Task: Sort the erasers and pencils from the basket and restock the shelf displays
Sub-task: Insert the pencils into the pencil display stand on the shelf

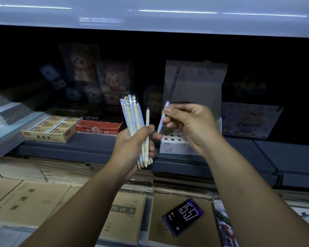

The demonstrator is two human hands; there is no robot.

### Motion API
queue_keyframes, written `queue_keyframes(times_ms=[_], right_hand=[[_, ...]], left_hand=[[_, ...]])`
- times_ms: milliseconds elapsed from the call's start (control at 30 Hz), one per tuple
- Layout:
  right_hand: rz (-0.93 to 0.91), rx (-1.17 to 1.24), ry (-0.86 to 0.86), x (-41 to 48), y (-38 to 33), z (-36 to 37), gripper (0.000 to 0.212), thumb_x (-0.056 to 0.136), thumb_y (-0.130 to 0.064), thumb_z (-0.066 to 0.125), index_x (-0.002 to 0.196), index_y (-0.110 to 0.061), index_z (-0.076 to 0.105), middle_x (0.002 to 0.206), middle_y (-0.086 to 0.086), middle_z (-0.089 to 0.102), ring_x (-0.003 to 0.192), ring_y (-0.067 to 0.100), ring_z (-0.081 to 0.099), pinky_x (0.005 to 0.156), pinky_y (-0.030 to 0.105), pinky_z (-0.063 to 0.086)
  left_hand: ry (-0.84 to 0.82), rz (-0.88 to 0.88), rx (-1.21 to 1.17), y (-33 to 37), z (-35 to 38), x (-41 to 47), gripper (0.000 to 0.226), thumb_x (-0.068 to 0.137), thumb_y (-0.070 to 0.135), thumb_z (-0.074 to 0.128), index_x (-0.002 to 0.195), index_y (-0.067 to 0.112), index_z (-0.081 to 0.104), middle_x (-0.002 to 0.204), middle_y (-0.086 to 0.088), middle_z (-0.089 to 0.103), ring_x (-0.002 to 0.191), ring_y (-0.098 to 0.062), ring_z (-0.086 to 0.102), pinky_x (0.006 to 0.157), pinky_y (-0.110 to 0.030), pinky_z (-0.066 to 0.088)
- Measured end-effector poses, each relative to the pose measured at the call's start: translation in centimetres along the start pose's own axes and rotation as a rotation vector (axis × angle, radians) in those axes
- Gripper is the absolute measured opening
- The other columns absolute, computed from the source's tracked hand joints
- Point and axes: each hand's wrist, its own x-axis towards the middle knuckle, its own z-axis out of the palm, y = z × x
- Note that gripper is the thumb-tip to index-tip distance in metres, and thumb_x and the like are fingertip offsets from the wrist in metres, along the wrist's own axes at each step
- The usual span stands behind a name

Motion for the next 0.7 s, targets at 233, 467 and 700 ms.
queue_keyframes(times_ms=[233, 467, 700], right_hand=[[-0.143, -0.244, 0.297, 1.7, 0.2, -0.9, 0.010, 0.085, 0.006, 0.068, 0.081, -0.001, 0.074, 0.068, 0.016, 0.074, 0.060, 0.023, 0.071, 0.066, 0.034, 0.062], [-0.169, -0.394, 0.280, 1.9, 1.3, 0.0, 0.009, 0.087, -0.001, 0.068, 0.081, -0.002, 0.074, 0.066, 0.013, 0.073, 0.068, 0.029, 0.074, 0.073, 0.044, 0.062], [-0.206, -0.586, 0.314, 2.7, 1.3, 0.6, 0.016, 0.086, -0.001, 0.064, 0.080, -0.012, 0.075, 0.064, 0.011, 0.072, 0.057, 0.023, 0.071, 0.051, 0.033, 0.056]], left_hand=[[0.032, -0.017, -0.052, 0.2, -0.2, 0.3, 0.024, 0.093, 0.013, 0.071, 0.089, 0.011, 0.047, 0.064, -0.004, 0.044, 0.049, -0.017, 0.046, 0.045, -0.028, 0.041], [0.005, -0.010, -0.049, 0.3, -0.3, 0.0, 0.026, 0.089, 0.015, 0.076, 0.085, 0.014, 0.050, 0.055, -0.001, 0.045, 0.049, -0.017, 0.047, 0.046, -0.028, 0.042], [0.027, -0.014, -0.042, 0.7, -0.4, -0.2, 0.025, 0.081, 0.021, 0.081, 0.093, 0.011, 0.063, 0.056, -0.003, 0.051, 0.051, -0.016, 0.050, 0.048, -0.028, 0.046]])
